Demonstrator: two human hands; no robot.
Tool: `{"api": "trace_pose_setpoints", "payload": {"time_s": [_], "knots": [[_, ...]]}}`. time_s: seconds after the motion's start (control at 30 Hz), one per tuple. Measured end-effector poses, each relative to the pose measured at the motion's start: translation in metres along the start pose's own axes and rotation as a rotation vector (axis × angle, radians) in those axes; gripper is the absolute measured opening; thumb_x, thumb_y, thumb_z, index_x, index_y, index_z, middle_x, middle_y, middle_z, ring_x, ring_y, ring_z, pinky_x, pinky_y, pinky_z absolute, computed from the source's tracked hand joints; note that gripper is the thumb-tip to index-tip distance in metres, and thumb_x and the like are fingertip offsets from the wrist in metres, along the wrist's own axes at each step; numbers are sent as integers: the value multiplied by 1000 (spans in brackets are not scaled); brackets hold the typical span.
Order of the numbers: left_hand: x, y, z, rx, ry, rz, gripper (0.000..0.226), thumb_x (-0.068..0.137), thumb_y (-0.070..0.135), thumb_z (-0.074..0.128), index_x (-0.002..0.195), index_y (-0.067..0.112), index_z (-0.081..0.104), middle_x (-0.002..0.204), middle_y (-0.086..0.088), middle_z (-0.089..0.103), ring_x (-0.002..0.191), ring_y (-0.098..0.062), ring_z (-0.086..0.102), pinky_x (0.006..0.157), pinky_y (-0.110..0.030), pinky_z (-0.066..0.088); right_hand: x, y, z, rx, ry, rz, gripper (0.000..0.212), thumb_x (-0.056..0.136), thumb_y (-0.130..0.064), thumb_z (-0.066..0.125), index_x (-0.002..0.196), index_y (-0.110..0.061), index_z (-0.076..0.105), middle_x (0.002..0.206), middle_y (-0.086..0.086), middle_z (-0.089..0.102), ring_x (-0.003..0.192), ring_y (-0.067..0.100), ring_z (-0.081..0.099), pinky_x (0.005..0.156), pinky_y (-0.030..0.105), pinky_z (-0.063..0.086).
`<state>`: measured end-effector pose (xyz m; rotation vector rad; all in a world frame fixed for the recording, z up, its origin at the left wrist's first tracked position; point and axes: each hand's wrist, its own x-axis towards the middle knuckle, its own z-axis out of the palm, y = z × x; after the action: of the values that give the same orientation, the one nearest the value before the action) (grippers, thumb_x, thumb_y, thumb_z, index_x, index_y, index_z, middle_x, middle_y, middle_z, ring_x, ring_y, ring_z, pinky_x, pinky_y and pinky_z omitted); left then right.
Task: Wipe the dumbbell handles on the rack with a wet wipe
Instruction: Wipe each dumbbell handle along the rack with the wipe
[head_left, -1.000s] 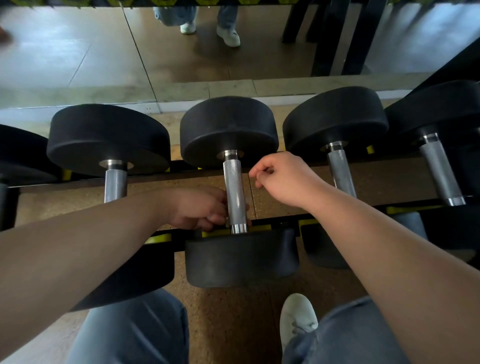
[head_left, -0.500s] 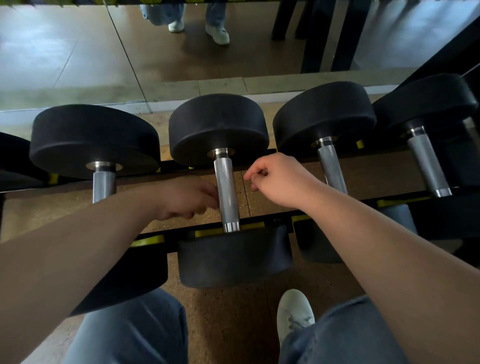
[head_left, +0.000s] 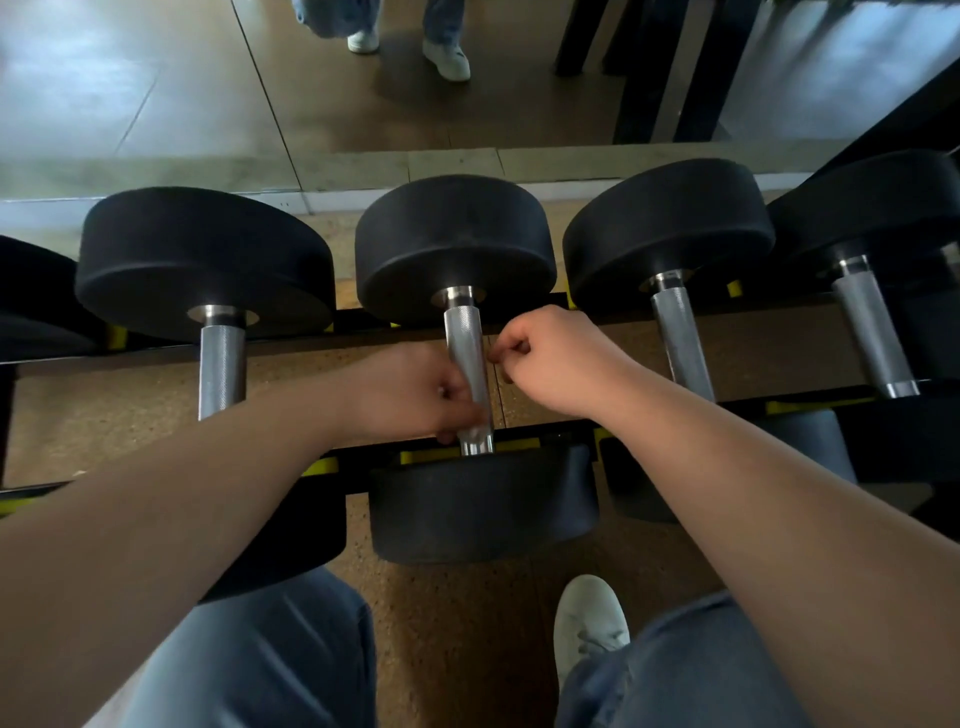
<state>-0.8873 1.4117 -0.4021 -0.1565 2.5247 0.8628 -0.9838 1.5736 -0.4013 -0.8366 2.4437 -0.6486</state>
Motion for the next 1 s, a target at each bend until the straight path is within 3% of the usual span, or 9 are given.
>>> {"api": "trace_pose_setpoints", "payload": {"time_s": [0.17, 0.27, 0.37, 0.43, 0.5, 0.57, 0.7, 0.83, 1.0], "knots": [[8, -2, -5, -69, 525, 48, 22, 92, 41, 70, 74, 30, 68, 74, 10, 67, 69, 3, 62, 62, -16, 48, 4, -6, 1, 39, 63, 0, 21, 101, -22, 58, 111, -31, 74, 98, -14, 69, 90, 2, 63, 74, 19, 49], [4, 0, -3, -114, 374, 13, 17, 83, 41, 80, 80, 30, 69, 79, 11, 66, 74, 8, 61, 60, -10, 43, 4, -9, -1, 100, 127, 0, 18, 101, -24, 58, 106, -34, 73, 94, -17, 67, 87, -1, 62, 70, 15, 46], [-1, -3, 0, 13, 77, -3, 20, 79, 44, 83, 85, 29, 72, 86, 11, 67, 83, -2, 64, 68, -19, 47, 4, -9, -3, 112, 126, -14, 19, 102, -25, 58, 107, -35, 73, 89, -22, 63, 87, -5, 59, 70, 11, 41], [-3, -5, -1, 84, -16, 6, 21, 79, 47, 83, 84, 30, 73, 83, 12, 67, 79, -2, 62, 68, -21, 46, 3, -8, -4, 91, 93, -26, 18, 102, -25, 59, 109, -34, 73, 88, -23, 61, 87, -6, 59, 71, 10, 41], [-4, -7, -5, 103, 7, 7, 23, 77, 48, 84, 82, 29, 73, 79, 12, 68, 76, -1, 62, 66, -20, 47, 1, -8, -4, 89, 70, -33, 16, 101, -27, 61, 109, -33, 73, 88, -22, 63, 86, -6, 60, 70, 9, 41], [-2, -10, -10, 29, 152, 11, 21, 75, 47, 86, 79, 31, 73, 77, 13, 68, 75, 3, 62, 63, -14, 45, -1, -8, -5, 107, 47, -56, 15, 99, -29, 65, 112, -33, 72, 92, -19, 67, 87, -6, 62, 70, 10, 41], [7, -17, -16, -158, 407, 7, 18, 77, 44, 85, 77, 33, 71, 78, 12, 67, 74, 0, 60, 64, -16, 43, -4, -11, -3, 62, -36, -166, 39, 92, -33, 75, 129, -34, 65, 97, -17, 69, 93, -7, 63, 78, 11, 43], [10, -23, -23, -235, 278, 71, 6, 82, 36, 82, 82, 30, 79, 84, 8, 73, 83, -7, 65, 78, -28, 54, -2, -15, 2, 40, 73, -207, 25, 88, -33, 79, 110, -35, 69, 92, -19, 66, 86, -13, 61, 68, 6, 42], [8, -27, -27, -252, 96, 174, 17, 86, 16, 75, 93, 31, 79, 91, 14, 76, 93, -4, 69, 90, -30, 55, -11, -18, -5, -139, -65, -205, 11, 88, -37, 79, 97, -32, 74, 90, -16, 70, 83, -5, 66, 76, 16, 53]]}}
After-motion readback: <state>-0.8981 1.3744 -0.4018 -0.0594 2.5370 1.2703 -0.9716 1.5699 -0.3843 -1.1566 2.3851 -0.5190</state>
